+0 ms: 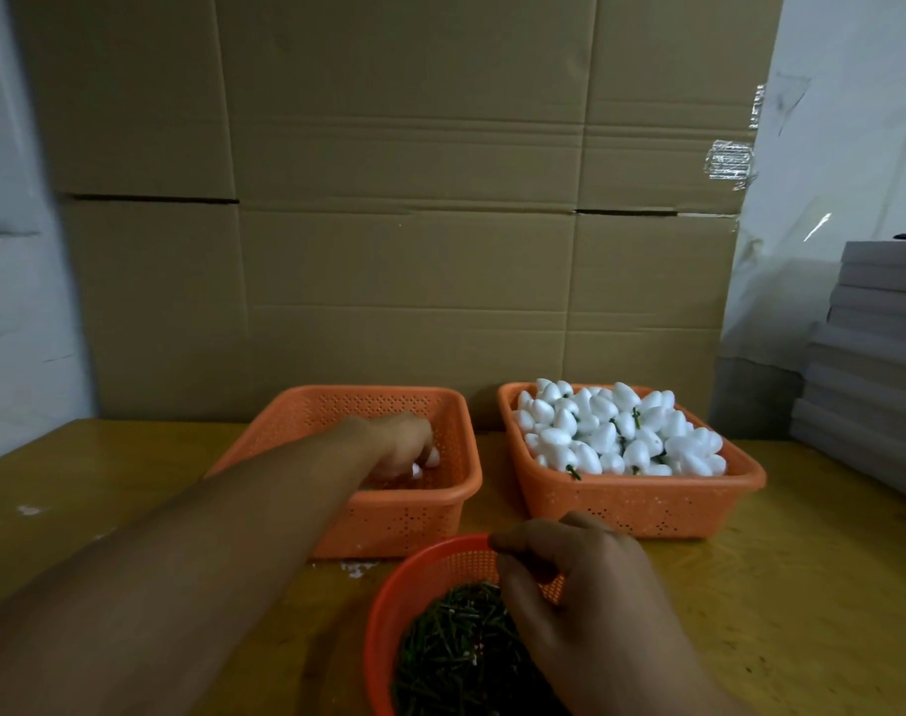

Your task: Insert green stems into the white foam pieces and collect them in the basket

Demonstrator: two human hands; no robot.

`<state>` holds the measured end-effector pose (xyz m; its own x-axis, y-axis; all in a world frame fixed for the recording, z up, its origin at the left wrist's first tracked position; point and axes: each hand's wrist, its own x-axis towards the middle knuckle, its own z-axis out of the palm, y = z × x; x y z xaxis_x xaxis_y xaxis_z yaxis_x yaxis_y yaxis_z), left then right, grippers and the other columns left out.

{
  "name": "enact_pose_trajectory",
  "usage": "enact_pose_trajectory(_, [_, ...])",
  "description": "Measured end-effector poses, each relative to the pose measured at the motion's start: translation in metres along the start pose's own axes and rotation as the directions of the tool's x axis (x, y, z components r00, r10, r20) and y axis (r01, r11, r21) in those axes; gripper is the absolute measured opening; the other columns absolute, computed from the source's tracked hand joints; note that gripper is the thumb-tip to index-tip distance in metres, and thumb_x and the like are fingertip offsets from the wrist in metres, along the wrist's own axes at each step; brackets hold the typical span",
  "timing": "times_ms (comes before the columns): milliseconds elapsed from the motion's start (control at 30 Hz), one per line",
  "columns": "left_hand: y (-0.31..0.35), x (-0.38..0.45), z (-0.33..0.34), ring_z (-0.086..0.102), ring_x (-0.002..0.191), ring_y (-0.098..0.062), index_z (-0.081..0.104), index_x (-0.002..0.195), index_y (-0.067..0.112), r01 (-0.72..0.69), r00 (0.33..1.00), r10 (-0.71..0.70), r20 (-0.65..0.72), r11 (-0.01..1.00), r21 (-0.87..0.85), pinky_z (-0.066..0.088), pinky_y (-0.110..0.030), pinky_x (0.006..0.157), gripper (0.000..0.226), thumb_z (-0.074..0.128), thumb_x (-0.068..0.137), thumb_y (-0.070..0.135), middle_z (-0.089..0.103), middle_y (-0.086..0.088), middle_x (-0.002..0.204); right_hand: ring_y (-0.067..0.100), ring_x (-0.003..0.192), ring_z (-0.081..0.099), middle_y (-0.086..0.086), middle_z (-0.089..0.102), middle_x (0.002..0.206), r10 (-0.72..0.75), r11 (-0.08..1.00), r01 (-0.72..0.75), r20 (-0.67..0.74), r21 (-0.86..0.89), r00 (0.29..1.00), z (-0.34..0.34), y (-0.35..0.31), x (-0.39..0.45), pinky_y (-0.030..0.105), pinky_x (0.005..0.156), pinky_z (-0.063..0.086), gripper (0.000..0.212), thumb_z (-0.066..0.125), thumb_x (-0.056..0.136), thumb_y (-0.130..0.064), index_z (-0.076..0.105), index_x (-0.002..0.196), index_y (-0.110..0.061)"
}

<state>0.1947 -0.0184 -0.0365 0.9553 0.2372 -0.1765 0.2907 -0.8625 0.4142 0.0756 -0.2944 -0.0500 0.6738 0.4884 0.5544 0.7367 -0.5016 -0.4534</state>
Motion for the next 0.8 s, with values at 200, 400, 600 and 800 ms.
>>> enact_pose_trajectory(200, [0.006, -0.020, -0.015, 0.065, 0.096, -0.020, 0.065, 0.100, 0.019, -0.231, 0.963, 0.249, -0.101, 0.960, 0.158, 0.057, -0.046, 0.088, 0.012, 0.069, 0.094, 0.029, 0.067, 0.000, 0.104, 0.003, 0.067, 0.060, -0.017, 0.057, 0.069, -0.027, 0.999, 0.027, 0.001, -0.020, 1.000, -0.001, 0.000, -0.001, 0.036, 0.061, 0.053, 0.032, 0.056, 0.078, -0.044, 0.055, 0.108, -0.054])
enact_pose_trajectory(400, [0.011, -0.057, -0.013, 0.073, 0.073, -0.017, 0.060, 0.098, 0.021, -0.384, 0.902, 0.343, -0.263, 0.916, -0.120, 0.061, -0.041, 0.072, 0.009, 0.068, 0.095, 0.017, 0.074, -0.006, 0.086, 0.001, 0.067, 0.058, -0.018, 0.057, 0.065, -0.047, 0.998, 0.047, -0.008, -0.046, 0.999, 0.000, -0.003, -0.003, 0.035, 0.057, 0.053, 0.035, 0.058, 0.078, -0.042, 0.051, 0.109, -0.054])
enact_pose_trajectory(600, [0.018, -0.107, -0.007, 0.071, 0.072, -0.012, 0.061, 0.099, 0.019, -0.517, 0.833, 0.357, -0.424, 0.774, -0.366, 0.053, -0.018, 0.059, 0.017, 0.071, 0.091, 0.008, 0.072, -0.011, 0.088, 0.001, 0.066, 0.058, -0.024, 0.056, 0.064, -0.048, 0.996, 0.047, -0.004, -0.072, 0.999, 0.000, -0.005, -0.004, 0.036, 0.057, 0.053, 0.034, 0.060, 0.078, -0.039, 0.053, 0.110, -0.052])
enact_pose_trajectory(800, [0.024, -0.154, 0.008, 0.073, 0.095, -0.025, 0.064, 0.104, 0.022, -0.656, 0.736, 0.403, -0.544, 0.620, -0.430, 0.059, -0.048, 0.088, 0.025, 0.070, 0.090, 0.002, 0.072, -0.003, 0.103, 0.005, 0.068, 0.060, -0.013, 0.060, 0.068, -0.014, 0.999, 0.016, 0.030, -0.041, 0.999, 0.001, -0.005, -0.003, 0.037, 0.061, 0.053, 0.027, 0.057, 0.079, -0.043, 0.062, 0.106, -0.048])
